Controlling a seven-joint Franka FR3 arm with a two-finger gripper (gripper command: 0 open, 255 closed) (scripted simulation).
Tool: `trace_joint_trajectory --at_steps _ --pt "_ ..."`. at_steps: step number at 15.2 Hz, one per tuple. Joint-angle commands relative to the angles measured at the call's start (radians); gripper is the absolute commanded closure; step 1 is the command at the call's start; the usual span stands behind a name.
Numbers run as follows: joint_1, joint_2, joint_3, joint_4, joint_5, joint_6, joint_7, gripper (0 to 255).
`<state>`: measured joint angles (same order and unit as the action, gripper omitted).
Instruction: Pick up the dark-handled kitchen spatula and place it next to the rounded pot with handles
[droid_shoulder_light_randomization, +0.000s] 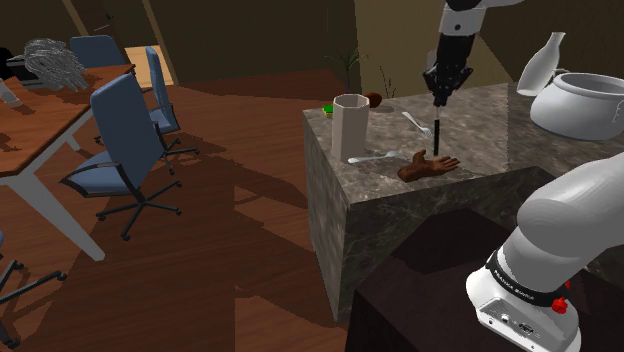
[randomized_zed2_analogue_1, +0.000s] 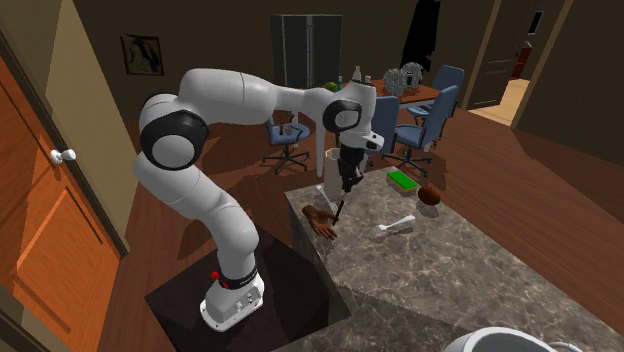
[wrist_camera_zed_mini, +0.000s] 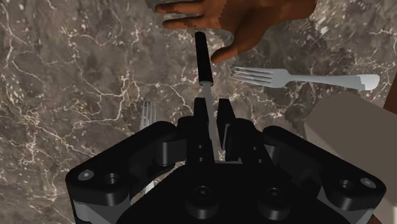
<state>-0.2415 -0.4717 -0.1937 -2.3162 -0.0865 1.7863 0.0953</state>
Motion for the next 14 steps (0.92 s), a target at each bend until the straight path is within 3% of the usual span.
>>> trace_joint_trajectory --at_steps 1,12,14 --pt "0.001 -0.005 0.002 0.026 0.001 -0.031 0.0 255" --pt "0.005 0.001 0.011 0.179 0.008 -0.178 -0.002 255" --pt "-0.004 -0.021 -0.002 0.165 -0.003 -0.185 -0.02 255"
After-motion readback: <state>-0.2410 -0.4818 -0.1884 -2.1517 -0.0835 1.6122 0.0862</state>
